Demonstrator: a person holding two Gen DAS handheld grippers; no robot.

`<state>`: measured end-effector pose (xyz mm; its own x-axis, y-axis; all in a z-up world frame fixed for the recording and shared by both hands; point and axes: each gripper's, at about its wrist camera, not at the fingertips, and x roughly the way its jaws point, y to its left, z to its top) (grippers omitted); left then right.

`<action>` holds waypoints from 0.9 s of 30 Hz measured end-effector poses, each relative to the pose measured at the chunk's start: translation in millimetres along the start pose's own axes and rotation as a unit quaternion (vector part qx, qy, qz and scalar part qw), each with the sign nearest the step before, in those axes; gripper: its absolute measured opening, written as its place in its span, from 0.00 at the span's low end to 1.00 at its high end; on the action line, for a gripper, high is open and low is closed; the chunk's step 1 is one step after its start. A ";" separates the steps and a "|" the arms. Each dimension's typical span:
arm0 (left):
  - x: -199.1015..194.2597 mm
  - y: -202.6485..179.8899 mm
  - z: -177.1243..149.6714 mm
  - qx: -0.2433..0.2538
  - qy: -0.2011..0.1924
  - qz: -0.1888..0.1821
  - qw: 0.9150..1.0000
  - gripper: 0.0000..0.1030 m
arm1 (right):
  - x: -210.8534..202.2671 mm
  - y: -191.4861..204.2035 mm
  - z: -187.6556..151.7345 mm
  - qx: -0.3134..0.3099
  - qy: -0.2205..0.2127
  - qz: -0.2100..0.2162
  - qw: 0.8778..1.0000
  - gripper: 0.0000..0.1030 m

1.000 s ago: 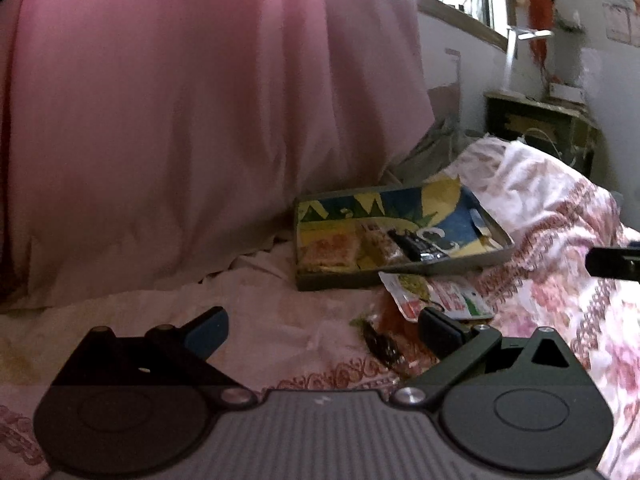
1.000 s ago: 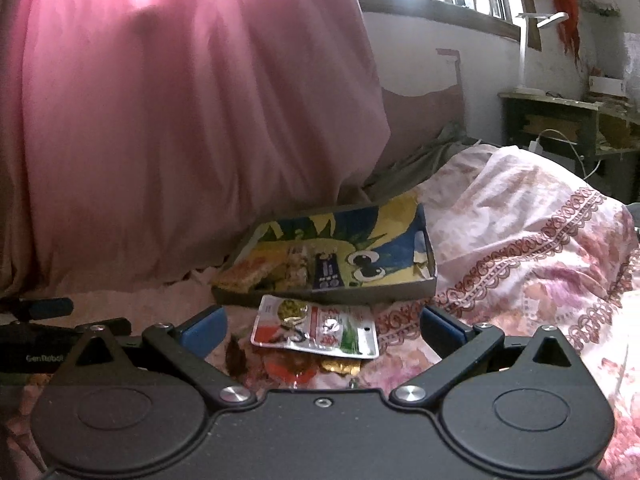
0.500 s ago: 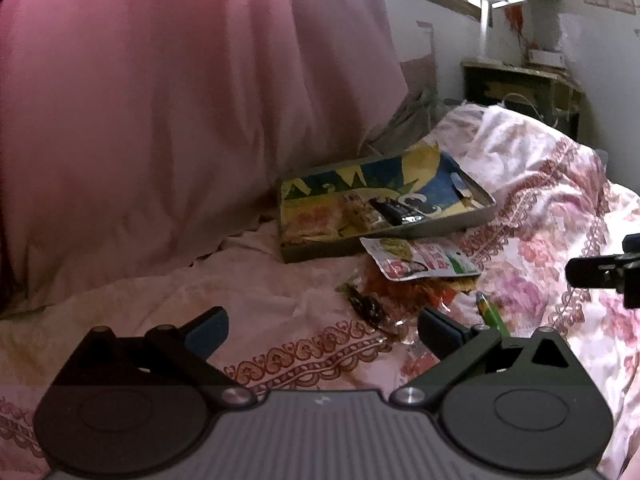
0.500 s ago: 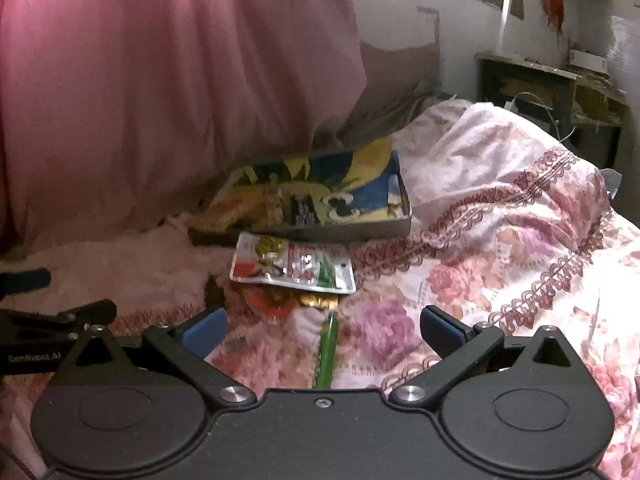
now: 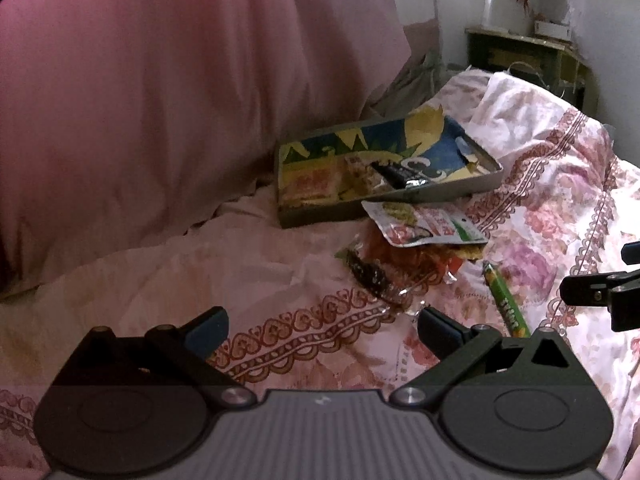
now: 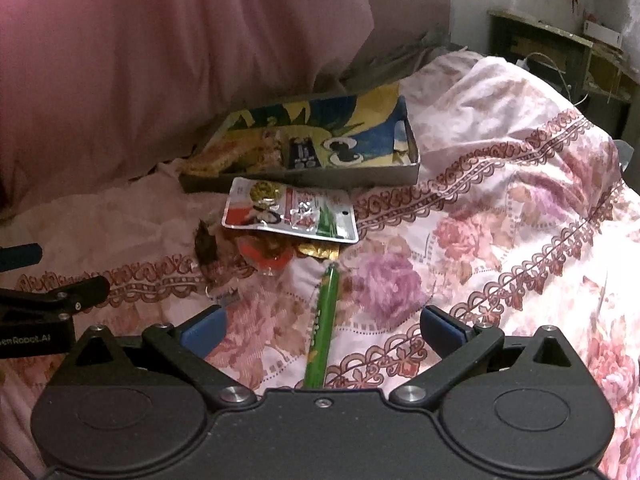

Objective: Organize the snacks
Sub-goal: 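Move both tools back over the remaining snack pile beside the tray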

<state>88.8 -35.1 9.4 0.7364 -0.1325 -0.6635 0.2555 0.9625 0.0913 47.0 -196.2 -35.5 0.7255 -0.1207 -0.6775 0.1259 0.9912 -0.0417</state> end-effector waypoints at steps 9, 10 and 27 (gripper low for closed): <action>10.0 2.9 0.5 -0.016 0.029 -0.007 0.999 1.00 | 14.5 -0.2 0.2 0.008 0.035 -0.003 0.999 0.99; 10.9 3.3 0.6 -0.018 0.032 -0.007 0.999 1.00 | 16.2 -0.7 0.1 0.010 0.038 -0.002 0.999 0.99; 42.5 9.1 7.1 -0.072 0.079 -0.025 0.994 1.00 | 38.7 -8.0 4.3 0.054 0.069 0.013 0.996 0.99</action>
<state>126.8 -33.6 -12.6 0.6152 -0.1535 -0.7733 0.1886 0.9810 -0.0446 77.0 -209.0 -58.2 0.6305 -0.0794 -0.7721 0.1860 0.9812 0.0509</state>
